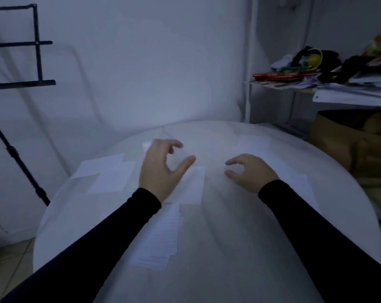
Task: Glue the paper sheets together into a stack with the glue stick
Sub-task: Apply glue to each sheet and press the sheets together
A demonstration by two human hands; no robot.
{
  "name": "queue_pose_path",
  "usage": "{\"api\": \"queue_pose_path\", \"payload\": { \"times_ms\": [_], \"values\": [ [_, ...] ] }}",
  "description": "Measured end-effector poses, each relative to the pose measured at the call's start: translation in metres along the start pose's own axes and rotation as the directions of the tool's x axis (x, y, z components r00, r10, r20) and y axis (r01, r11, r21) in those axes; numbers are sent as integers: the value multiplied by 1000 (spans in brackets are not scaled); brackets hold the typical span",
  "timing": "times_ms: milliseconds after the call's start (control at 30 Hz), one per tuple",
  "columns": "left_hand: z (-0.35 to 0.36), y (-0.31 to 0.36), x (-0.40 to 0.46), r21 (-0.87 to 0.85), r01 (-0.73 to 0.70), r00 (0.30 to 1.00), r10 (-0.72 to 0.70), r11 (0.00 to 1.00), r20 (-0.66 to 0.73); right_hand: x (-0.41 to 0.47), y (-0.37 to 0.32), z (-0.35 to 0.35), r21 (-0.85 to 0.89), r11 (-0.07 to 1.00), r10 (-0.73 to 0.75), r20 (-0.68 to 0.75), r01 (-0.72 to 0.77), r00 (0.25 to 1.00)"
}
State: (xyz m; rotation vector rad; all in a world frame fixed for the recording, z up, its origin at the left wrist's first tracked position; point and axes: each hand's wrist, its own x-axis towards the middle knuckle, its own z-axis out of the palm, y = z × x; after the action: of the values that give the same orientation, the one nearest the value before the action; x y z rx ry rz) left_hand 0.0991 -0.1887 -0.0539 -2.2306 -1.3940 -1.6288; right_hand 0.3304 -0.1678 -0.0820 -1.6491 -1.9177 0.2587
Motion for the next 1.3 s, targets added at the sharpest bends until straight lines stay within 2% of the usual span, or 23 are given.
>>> {"api": "queue_pose_path", "payload": {
  "times_ms": [67, 167, 233, 267, 367, 500, 667, 733, 833, 933, 1000, 1133, 1300],
  "values": [
    [22, 22, -8, -26, -26, 963, 32, 999, 266, -8, 19, -22, -51, 994, 102, -1, -102, 995],
    [60, 54, -15, 39, 47, 757, -61, 998, 650, -21, 47, -52, -97, 963, 252, 2, -251, 968],
    [84, 72, -17, 92, 87, 628, -127, 992, 768, -30, 62, -65, -182, 929, 330, 14, -323, 944],
    [94, 80, -18, 126, 91, 588, -155, 988, 794, -33, 68, -70, -235, 908, 361, 22, -346, 932],
    [113, 93, -21, 266, 13, 531, -231, 964, 815, -40, 81, -71, -416, 827, 430, 37, -377, 902],
    [118, 92, -19, 285, 83, 538, -284, 955, 794, -40, 86, -60, -475, 773, 503, 56, -419, 863],
    [117, 90, -16, 221, 202, 549, -297, 954, 781, -42, 74, -59, -438, 799, 446, -28, -412, 894],
    [117, 89, -15, 218, 211, 549, -300, 953, 780, -44, 68, -57, -319, 855, 406, -76, -408, 911],
    [113, 86, -14, 185, 283, 566, -319, 941, 760, -43, 54, -57, 74, 923, 384, -109, -377, 917],
    [105, 80, -12, 21, 551, 555, -385, 834, 737, -39, 38, -60, 471, 838, 340, -56, -276, 939],
    [97, 73, -7, -56, 630, 576, -418, 774, 703, -36, 28, -59, 633, 738, 307, -11, -231, 952],
    [70, 53, 6, -42, 561, 657, -414, 827, 630, -28, 19, -46, 676, 706, 289, 0, -213, 957],
    [28, 26, 18, 80, 480, 642, -413, 873, 646, -15, 14, -33, 727, 657, 291, -1, -199, 957]
  ]
}}
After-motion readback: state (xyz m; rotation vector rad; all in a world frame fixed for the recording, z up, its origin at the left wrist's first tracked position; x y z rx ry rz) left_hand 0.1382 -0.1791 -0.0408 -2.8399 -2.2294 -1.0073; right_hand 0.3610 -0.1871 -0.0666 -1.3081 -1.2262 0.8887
